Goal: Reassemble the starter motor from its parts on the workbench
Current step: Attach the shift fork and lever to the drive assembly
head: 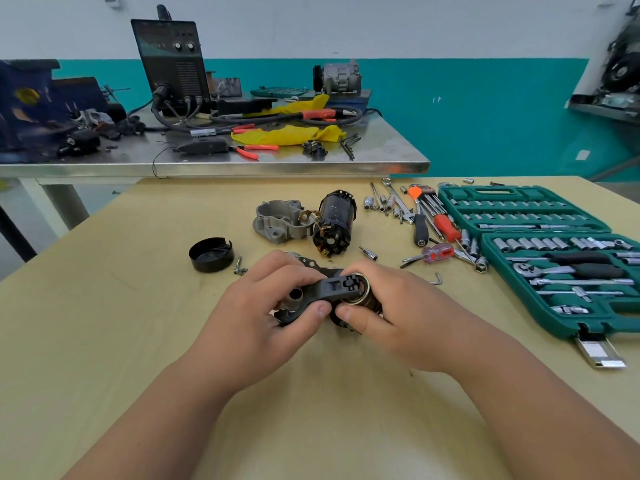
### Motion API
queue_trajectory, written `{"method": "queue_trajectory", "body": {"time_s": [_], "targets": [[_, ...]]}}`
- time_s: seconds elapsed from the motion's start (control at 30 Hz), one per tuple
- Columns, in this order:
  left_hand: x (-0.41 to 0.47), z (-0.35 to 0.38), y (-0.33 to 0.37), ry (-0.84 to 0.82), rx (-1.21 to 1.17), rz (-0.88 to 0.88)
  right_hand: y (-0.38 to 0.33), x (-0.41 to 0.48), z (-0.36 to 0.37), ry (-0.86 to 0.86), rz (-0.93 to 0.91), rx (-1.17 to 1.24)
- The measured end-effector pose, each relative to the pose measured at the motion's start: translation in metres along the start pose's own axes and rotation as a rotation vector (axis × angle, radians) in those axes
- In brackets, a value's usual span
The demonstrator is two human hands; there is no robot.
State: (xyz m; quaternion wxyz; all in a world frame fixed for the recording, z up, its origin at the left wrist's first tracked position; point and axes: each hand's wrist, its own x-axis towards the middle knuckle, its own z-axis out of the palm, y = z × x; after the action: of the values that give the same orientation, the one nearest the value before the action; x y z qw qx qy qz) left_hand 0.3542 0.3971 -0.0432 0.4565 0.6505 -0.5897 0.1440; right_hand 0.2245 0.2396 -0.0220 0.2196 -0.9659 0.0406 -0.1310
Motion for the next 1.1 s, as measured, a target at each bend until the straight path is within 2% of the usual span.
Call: {"method": "queue_trajectory", "body": {"time_s": [0.17, 0.4, 0.5, 0.63, 0.73, 0.8, 0.87, 0.93, 1.03, 1.1], "targets": [[0.0, 0.0, 0.0, -0.025, 0.007, -0.029, 0.001, 0.0, 0.0, 0.003, -0.005, 0.021], [-0.003, 0.01, 0.008, -0.036, -0.045, -0.171, -0.004, 0.002, 0.007, 0.062, 0.068, 0.252], [-0.005, 0.02, 0.014, 0.001, -0.163, -0.247, -0.006, 0.001, 0.005, 0.099, 0.067, 0.398], [-0.006, 0.024, 0.02, 0.059, -0.289, -0.275, -0.006, -0.001, 0.0, 0.036, 0.018, 0.535], [-0.004, 0.022, 0.019, 0.035, -0.338, -0.307, -0.004, -0.001, 0.003, 0.033, 0.023, 0.594], [-0.001, 0.017, 0.016, -0.049, -0.276, -0.271, -0.003, -0.001, 0.004, 0.039, 0.038, 0.545], [0.002, 0.01, 0.012, -0.171, -0.17, -0.206, -0.002, 0.0, 0.001, 0.011, 0.058, 0.385], [0.005, 0.001, 0.008, -0.253, -0.123, -0.14, 0.0, -0.001, -0.004, -0.051, 0.053, 0.192], [0.01, -0.012, 0.004, -0.358, 0.085, 0.025, 0.003, -0.002, -0.01, -0.177, 0.048, -0.084], [0.011, -0.014, 0.003, -0.454, 0.192, 0.089, 0.003, -0.001, -0.012, -0.245, 0.063, -0.156]]}}
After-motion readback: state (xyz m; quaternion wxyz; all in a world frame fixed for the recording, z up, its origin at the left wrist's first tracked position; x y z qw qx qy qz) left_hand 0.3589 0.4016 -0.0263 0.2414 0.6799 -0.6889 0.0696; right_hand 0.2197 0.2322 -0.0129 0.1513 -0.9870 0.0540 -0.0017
